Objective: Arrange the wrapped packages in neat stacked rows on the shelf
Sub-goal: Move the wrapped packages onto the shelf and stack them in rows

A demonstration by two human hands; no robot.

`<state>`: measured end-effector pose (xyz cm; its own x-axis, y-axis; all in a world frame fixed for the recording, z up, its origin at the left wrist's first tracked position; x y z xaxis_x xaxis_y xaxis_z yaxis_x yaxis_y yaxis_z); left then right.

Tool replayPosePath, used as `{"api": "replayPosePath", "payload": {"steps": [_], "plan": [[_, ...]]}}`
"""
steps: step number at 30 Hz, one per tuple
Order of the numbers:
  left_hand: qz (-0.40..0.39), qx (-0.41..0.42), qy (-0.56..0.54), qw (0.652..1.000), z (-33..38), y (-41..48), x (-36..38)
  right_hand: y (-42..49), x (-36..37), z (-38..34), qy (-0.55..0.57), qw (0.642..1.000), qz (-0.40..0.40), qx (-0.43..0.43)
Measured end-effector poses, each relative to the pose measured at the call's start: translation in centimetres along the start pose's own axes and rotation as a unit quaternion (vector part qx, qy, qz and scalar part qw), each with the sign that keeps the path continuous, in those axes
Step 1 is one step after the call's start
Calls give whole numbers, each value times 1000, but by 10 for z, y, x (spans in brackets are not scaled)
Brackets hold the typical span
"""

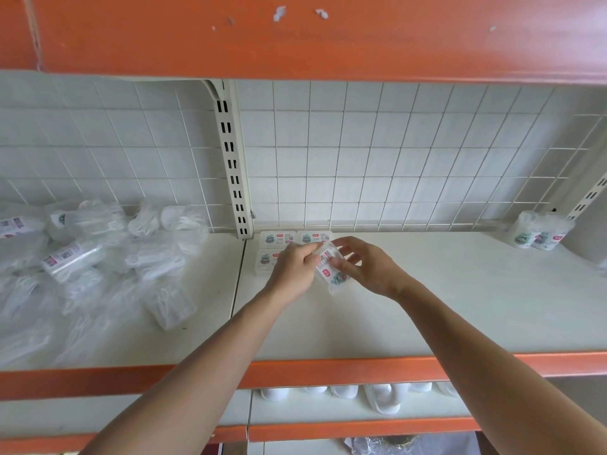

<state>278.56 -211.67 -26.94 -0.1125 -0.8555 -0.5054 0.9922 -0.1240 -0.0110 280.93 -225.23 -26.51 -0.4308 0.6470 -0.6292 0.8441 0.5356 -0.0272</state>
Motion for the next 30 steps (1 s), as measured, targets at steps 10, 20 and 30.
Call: {"api": "replayPosePath", "payload": {"steps": [10,20,30], "plan": [[14,-102,-210,972,-25,-8,10,-2,-7,19,243,962,109,66],[35,-96,-120,988,-32,1,-4,-9,3,6,-141,988,42,-53],[64,-20,296,953,-19,-11,-16,6,27,19,-244,969,34,27]]}}
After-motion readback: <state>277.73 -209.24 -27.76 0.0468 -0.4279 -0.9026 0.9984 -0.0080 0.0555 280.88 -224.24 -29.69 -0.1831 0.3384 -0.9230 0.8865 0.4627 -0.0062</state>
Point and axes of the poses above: each hand's wrist, its own y-axis towards the middle knuckle, its own x-axis out of the palm, z = x × y, the point moved 10 cm from there along y, towards the middle knuckle, and after that the axes turned 9 degrees about -z, right-handed, at the moved point
